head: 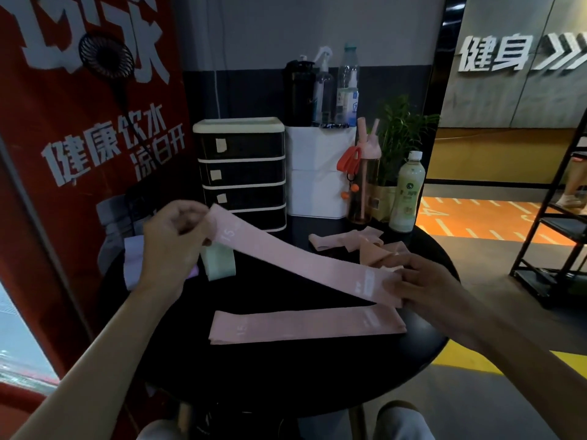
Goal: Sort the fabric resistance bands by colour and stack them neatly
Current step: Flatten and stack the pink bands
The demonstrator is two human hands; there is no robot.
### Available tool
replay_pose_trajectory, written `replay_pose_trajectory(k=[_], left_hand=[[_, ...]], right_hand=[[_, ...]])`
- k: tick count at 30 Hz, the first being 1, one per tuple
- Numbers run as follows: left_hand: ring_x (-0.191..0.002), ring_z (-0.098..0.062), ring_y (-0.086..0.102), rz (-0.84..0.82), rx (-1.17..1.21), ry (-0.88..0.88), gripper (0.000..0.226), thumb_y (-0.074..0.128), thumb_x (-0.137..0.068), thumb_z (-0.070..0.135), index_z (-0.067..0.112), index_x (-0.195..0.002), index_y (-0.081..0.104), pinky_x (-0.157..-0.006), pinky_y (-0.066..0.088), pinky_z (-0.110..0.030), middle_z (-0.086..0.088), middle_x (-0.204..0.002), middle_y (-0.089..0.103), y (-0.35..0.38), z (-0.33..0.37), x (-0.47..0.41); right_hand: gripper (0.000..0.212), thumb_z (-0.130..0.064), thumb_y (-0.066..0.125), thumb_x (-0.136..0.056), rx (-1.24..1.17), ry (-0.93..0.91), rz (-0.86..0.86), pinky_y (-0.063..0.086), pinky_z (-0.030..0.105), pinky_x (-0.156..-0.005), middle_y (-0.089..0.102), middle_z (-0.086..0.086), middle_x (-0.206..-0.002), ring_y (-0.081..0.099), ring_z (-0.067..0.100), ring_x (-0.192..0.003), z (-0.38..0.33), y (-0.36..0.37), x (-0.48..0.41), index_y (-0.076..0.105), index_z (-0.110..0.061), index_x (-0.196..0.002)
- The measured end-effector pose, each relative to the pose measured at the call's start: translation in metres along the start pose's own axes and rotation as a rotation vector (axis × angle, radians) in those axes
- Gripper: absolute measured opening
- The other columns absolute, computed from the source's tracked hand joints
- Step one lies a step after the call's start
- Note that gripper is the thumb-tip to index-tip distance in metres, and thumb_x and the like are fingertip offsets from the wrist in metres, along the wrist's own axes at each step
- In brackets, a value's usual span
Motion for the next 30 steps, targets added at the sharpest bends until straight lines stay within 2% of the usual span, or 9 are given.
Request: replay_pose_trajectory(k=[2, 3, 6, 10, 12, 17, 21, 23, 30], left_hand=[[-0.077, -0.01, 0.064, -0.044, -0.073, -0.015, 0.019, 0.067, -0.091, 0.0, 0.019, -0.088, 0.068, -0.07, 0.055, -0.024, 0.002, -0.084, 0.068, -0.006, -0.017, 0.015], [-0.079, -0.007, 0.064, -0.07, -0.122, -0.009, 0.021, 0.067, -0.091, 0.001, 0.022, -0.086, 0.069, -0.074, 0.054, -0.025, 0.006, -0.084, 0.07, -0.008, -0.026, 0.023], [-0.075, 0.003, 0.064, -0.116, -0.207, 0.017, 0.024, 0.068, -0.089, 0.0, 0.023, -0.084, 0.07, -0.073, 0.05, -0.009, 0.009, -0.081, 0.071, -0.013, -0.044, 0.047], [-0.073, -0.001, 0.064, -0.138, -0.242, 0.004, 0.03, 0.071, -0.085, -0.002, 0.027, -0.082, 0.068, -0.071, 0.05, -0.01, 0.006, -0.08, 0.071, -0.019, -0.063, 0.066], [-0.075, -0.003, 0.065, -0.154, -0.279, 0.005, 0.028, 0.072, -0.085, 0.0, 0.028, -0.081, 0.068, -0.071, 0.049, -0.011, 0.012, -0.083, 0.071, -0.021, -0.068, 0.07], [-0.075, -0.01, 0.064, -0.169, -0.339, 0.013, 0.026, 0.072, -0.084, 0.0, 0.026, -0.079, 0.067, -0.07, 0.048, -0.018, 0.011, -0.079, 0.069, -0.024, -0.075, 0.078], [-0.078, -0.015, 0.063, -0.181, -0.342, -0.016, 0.025, 0.071, -0.085, 0.002, 0.027, -0.083, 0.066, -0.07, 0.049, -0.023, 0.009, -0.081, 0.067, -0.024, -0.08, 0.082], [-0.079, -0.012, 0.063, -0.188, -0.342, -0.034, 0.028, 0.072, -0.084, 0.002, 0.029, -0.086, 0.065, -0.071, 0.05, -0.022, 0.011, -0.084, 0.067, -0.025, -0.082, 0.083], [-0.08, -0.015, 0.062, -0.227, -0.348, -0.065, 0.04, 0.073, -0.08, -0.001, 0.037, -0.088, 0.064, -0.075, 0.049, -0.027, 0.011, -0.087, 0.066, -0.026, -0.086, 0.083]], right_hand=[[0.023, 0.007, 0.062, -0.087, 0.033, -0.019, 0.105, 0.05, 0.03, -0.066, 0.068, 0.007, -0.08, 0.066, 0.016, -0.075, 0.008, -0.003, 0.0, 0.063, -0.011, -0.101], [0.025, 0.007, 0.062, -0.087, 0.058, -0.027, 0.155, 0.049, 0.028, -0.065, 0.069, 0.004, -0.079, 0.066, 0.014, -0.074, 0.011, -0.004, 0.0, 0.062, -0.014, -0.101], [0.026, 0.006, 0.065, -0.086, 0.166, -0.068, 0.277, 0.049, 0.02, -0.065, 0.069, 0.001, -0.086, 0.064, 0.01, -0.077, 0.019, -0.004, 0.001, 0.059, -0.014, -0.101], [0.023, 0.009, 0.065, -0.084, 0.323, -0.157, 0.379, 0.053, 0.019, -0.066, 0.066, 0.009, -0.097, 0.064, 0.019, -0.084, 0.032, -0.002, 0.002, 0.06, -0.004, -0.102], [0.024, 0.009, 0.064, -0.084, 0.371, -0.197, 0.383, 0.051, 0.014, -0.066, 0.066, 0.006, -0.097, 0.063, 0.015, -0.081, 0.038, -0.001, 0.004, 0.059, -0.003, -0.104], [0.024, 0.002, 0.066, -0.086, 0.495, -0.26, 0.361, 0.048, 0.009, -0.06, 0.067, -0.005, -0.089, 0.062, -0.001, -0.077, 0.048, 0.005, 0.01, 0.062, -0.015, -0.103], [0.033, 0.0, 0.065, -0.087, 0.536, -0.294, 0.355, 0.048, 0.009, -0.062, 0.066, -0.01, -0.088, 0.061, -0.003, -0.076, 0.051, 0.009, 0.014, 0.06, -0.032, -0.095], [0.037, -0.001, 0.065, -0.087, 0.56, -0.304, 0.352, 0.048, 0.009, -0.063, 0.066, -0.011, -0.088, 0.061, -0.002, -0.077, 0.052, 0.01, 0.014, 0.058, -0.037, -0.093], [0.031, 0.002, 0.064, -0.087, 0.547, -0.347, 0.376, 0.047, 0.008, -0.062, 0.066, -0.005, -0.089, 0.059, 0.0, -0.077, 0.055, 0.011, 0.014, 0.06, -0.026, -0.098]])
Point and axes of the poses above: each hand's wrist, its own x-axis away from the middle knuckle, its own y-axis out of the palm, z = x × y, the point moved 2 cm from there along -x, towards the middle knuckle
